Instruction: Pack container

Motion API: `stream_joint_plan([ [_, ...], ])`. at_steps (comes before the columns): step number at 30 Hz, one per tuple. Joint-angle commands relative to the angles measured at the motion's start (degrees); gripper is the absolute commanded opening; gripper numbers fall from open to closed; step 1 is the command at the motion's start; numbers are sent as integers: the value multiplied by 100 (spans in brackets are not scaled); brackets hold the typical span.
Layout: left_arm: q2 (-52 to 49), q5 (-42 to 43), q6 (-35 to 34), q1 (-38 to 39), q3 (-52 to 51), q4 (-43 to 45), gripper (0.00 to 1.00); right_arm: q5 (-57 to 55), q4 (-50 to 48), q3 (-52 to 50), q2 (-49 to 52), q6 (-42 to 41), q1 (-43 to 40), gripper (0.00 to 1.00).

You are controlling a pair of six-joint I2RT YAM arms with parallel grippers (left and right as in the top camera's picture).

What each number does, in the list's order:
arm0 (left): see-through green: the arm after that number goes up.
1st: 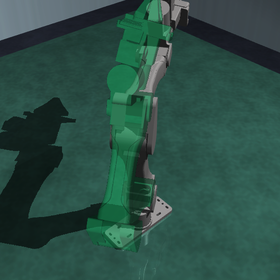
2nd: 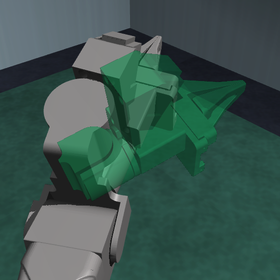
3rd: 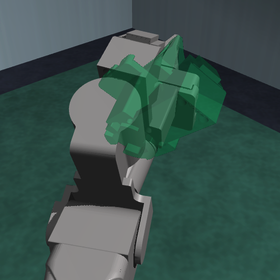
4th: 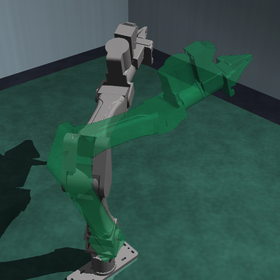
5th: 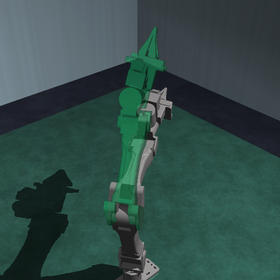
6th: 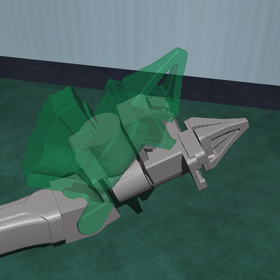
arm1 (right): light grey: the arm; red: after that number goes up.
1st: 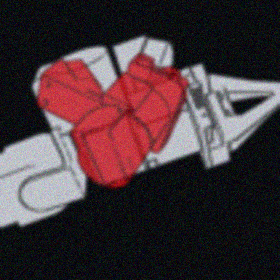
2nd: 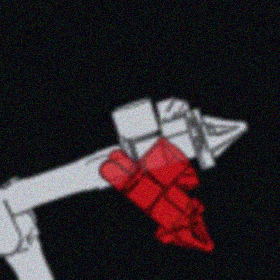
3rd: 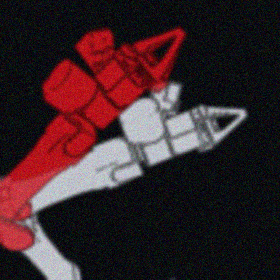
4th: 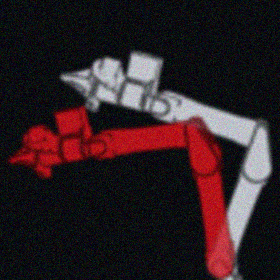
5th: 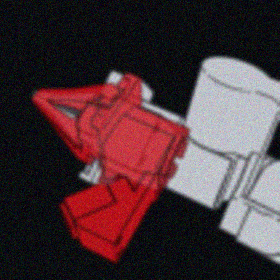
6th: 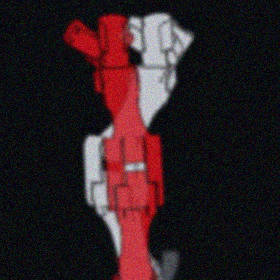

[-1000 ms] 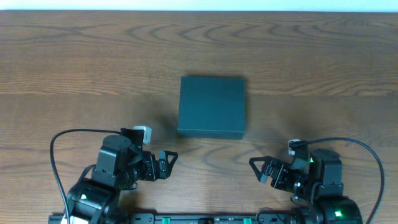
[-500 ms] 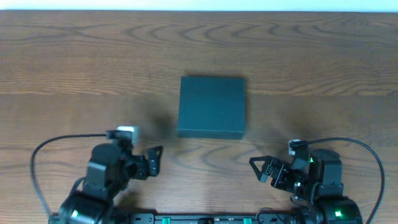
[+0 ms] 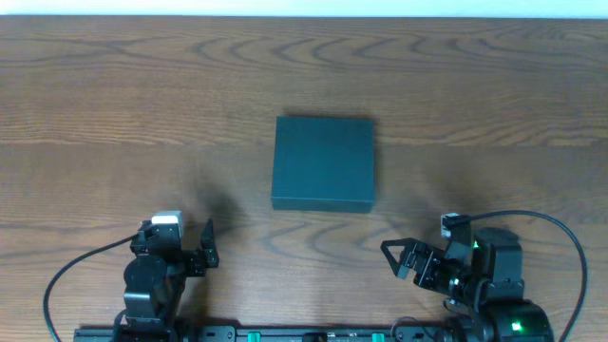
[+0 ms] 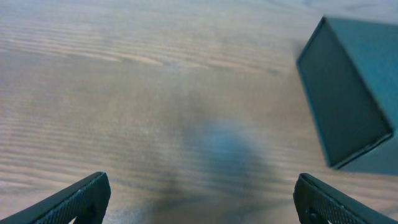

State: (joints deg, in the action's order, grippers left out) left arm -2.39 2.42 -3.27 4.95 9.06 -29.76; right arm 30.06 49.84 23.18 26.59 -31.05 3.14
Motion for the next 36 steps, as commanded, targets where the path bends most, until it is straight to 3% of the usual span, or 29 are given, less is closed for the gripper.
stream_joint_plan([
  [1, 227, 31, 208, -35, -103, 96, 95, 11, -13, -22, -35, -63, 26, 99],
  [21, 214, 52, 201, -48, -109, 107, 95, 9, -15, -22, -35, -57, 26, 99],
  [26, 214, 52, 201, -48, -109, 107, 96, -1576, -227, -28, -35, 911, 26, 99],
  [28, 214, 52, 201, -48, -109, 107, 95, -2026, -597, -50, -35, 1659, 26, 99],
  [32, 214, 52, 201, -48, -107, 107, 96, -2094, -1163, -271, -372, 3355, 20, 99],
  [36, 214, 52, 201, -48, -109, 107, 95, -2175, -1679, -772, -1263, 3679, 22, 99],
])
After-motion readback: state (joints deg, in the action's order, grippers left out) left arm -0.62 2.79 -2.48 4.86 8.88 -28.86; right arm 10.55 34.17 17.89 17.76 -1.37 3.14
